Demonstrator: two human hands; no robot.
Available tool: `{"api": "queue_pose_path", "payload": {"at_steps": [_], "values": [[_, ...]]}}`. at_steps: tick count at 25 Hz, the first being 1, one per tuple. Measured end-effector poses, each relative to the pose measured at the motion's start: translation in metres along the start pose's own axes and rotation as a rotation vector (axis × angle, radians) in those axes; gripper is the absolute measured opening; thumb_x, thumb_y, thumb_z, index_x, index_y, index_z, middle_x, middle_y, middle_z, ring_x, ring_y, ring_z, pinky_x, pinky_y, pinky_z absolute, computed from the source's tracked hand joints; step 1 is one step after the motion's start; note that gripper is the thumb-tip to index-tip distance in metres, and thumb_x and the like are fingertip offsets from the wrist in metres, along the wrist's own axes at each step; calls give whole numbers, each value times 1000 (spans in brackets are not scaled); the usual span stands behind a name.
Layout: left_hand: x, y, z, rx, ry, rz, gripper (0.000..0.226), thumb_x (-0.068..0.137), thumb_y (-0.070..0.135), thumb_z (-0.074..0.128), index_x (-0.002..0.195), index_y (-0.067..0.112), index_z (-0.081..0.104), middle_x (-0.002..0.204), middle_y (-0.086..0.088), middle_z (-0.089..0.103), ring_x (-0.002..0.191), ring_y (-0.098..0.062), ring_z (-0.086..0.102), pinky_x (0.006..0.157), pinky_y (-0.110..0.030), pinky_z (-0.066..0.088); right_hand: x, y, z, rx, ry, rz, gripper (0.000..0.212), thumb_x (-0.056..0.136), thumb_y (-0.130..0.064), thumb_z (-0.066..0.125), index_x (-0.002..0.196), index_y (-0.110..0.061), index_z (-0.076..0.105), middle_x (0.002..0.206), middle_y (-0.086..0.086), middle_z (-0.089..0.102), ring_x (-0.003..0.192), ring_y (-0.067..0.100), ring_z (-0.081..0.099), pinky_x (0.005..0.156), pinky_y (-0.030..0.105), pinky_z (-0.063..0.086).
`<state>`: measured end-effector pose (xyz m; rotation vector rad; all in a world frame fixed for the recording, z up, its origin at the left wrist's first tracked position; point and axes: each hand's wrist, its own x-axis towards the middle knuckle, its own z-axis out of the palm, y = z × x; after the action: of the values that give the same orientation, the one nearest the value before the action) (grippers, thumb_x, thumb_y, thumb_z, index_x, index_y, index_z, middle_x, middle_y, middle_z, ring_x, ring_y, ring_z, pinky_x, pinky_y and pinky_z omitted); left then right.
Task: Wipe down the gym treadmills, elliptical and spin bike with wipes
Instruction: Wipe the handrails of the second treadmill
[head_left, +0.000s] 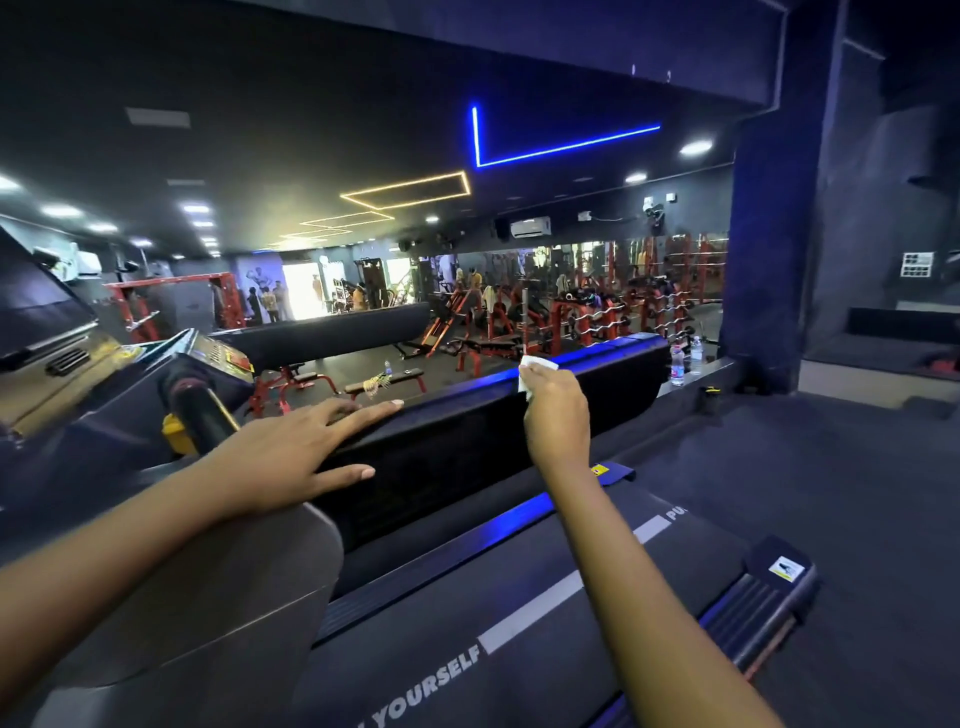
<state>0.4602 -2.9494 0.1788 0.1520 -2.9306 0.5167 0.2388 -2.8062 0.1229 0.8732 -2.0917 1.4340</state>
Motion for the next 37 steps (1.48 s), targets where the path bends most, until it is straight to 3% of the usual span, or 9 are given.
{"api": "queue_pose_path", "payload": {"at_steps": [4,6,8,12,15,21,26,31,37], "values": [[-1,4,4,36,9,8,67,76,83,3,125,52,-33,149,7,25,130,-11,38,95,-27,40,-45,-27,32,-143,173,-319,35,67,5,52,98,2,70,93,11,70,75,30,63,55,27,52],[-1,6,5,36,27,6,66,78,81,4,125,52,-33,149,7,26,130,-11,39,95,-26,40,-65,-42,39,-75,150,-434,40,71,-2,43,100,-3,70,97,6,69,76,24,60,56,23,50],[-3,4,6,23,45,11,72,58,86,-21,121,56,-36,148,7,27,128,-11,41,95,-26,40,-74,-39,37,43,143,-519,42,73,-1,42,105,-3,69,102,6,69,85,20,57,69,26,50],[-1,-1,10,8,40,7,73,47,83,-35,116,60,-43,145,7,29,126,-11,43,96,-27,41,-48,23,17,246,430,-71,48,71,10,41,109,1,67,107,14,67,100,18,59,94,9,37],[-1,-1,10,-10,56,4,73,47,84,-33,116,61,-42,143,8,30,125,-11,43,93,-27,42,-38,53,26,254,410,201,51,70,25,46,113,4,64,113,20,63,106,34,60,94,4,29],[0,-5,14,-38,73,26,71,48,86,-30,115,63,-39,143,6,30,124,-14,44,94,-30,44,-94,-4,71,270,491,28,41,75,3,44,107,-1,68,100,9,65,90,13,54,88,1,32],[0,-5,15,-33,93,20,73,49,86,-28,119,63,-36,144,4,32,124,-18,45,95,-35,45,-141,-36,77,271,360,-257,38,79,2,44,107,-3,69,106,7,67,98,12,57,94,14,41],[2,-2,11,22,67,-9,60,86,70,15,128,58,-26,145,1,31,129,-19,41,96,-37,44,-85,34,50,328,408,230,57,71,25,44,119,-1,62,118,12,62,109,28,59,97,16,38],[4,-5,11,49,71,-11,66,92,59,27,137,51,-19,142,0,33,129,-20,40,100,-36,39,-123,-3,79,312,434,181,56,64,18,45,112,-3,66,99,14,65,90,26,62,82,14,41]]}}
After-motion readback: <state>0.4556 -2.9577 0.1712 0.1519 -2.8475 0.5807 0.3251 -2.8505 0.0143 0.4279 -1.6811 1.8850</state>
